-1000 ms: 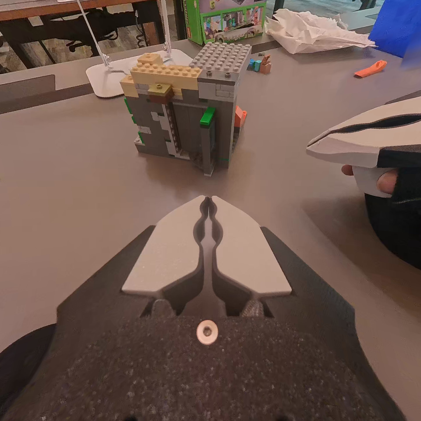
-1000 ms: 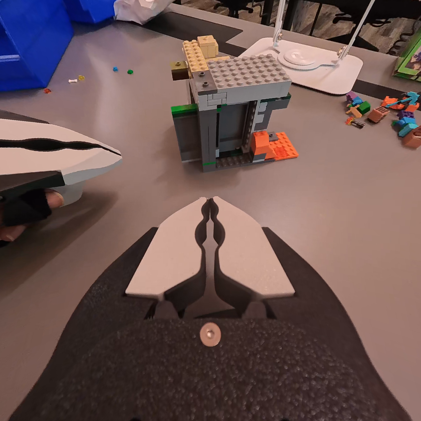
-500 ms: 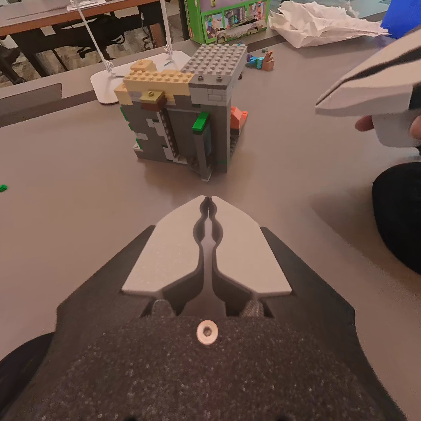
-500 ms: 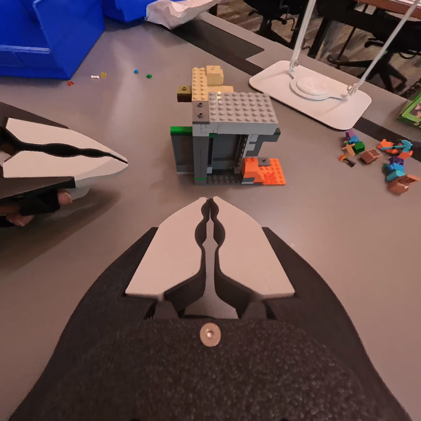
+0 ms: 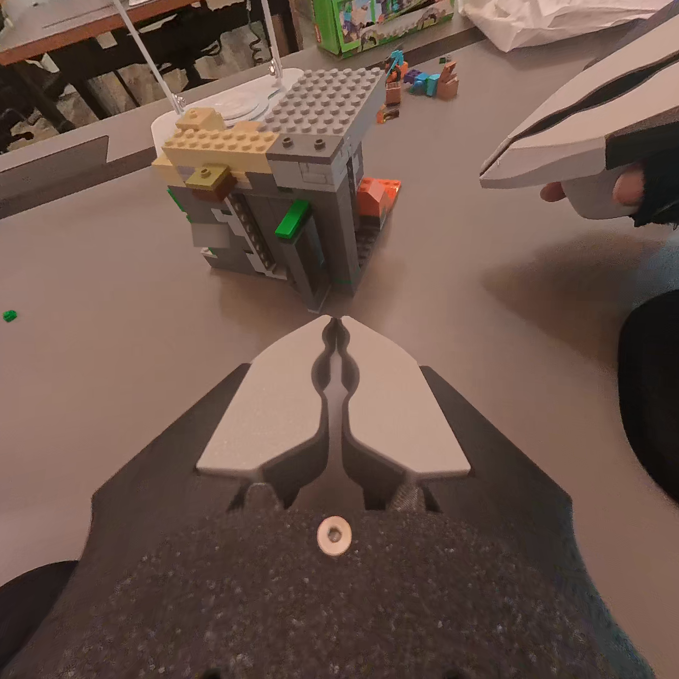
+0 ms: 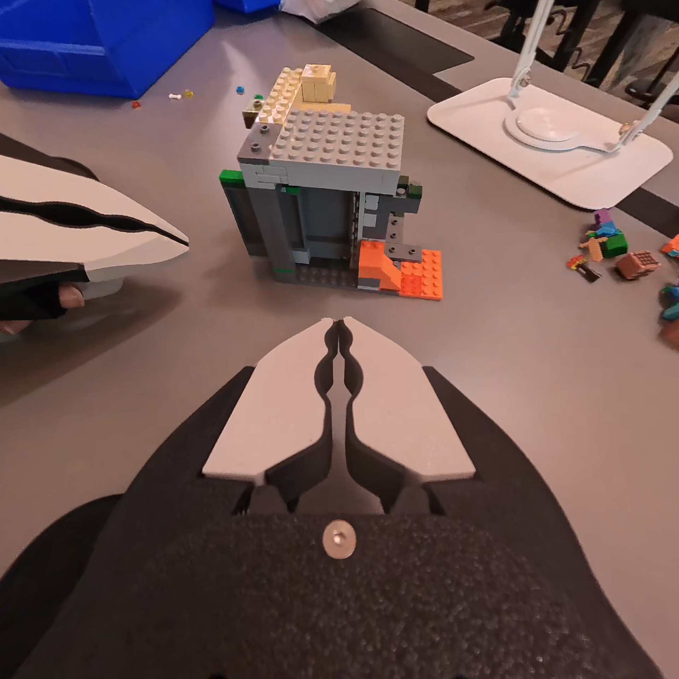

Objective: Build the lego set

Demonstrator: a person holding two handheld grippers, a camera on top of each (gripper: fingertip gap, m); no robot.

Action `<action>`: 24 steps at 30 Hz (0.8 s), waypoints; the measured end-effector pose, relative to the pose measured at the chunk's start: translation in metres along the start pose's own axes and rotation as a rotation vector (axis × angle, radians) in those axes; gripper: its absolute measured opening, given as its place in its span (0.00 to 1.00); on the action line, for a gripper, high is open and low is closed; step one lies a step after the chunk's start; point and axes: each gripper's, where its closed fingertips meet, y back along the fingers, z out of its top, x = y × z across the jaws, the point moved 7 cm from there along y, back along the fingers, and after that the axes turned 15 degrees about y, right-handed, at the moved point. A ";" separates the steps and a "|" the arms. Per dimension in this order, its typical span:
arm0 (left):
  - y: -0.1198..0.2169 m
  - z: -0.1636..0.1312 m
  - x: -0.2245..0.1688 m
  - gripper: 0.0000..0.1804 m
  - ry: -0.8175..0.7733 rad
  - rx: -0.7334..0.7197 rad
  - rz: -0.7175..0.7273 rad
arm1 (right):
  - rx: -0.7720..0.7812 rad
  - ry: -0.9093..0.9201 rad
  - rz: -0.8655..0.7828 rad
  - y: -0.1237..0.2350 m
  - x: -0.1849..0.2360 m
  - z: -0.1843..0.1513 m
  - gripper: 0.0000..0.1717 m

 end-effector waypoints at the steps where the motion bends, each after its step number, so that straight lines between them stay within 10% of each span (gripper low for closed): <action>1: -0.001 0.000 -0.001 0.00 0.002 0.001 0.010 | -0.004 0.009 0.013 -0.002 -0.003 -0.002 0.00; 24: -0.013 0.008 -0.002 0.00 0.005 -0.003 0.092 | -0.062 0.037 0.076 -0.014 -0.037 -0.002 0.00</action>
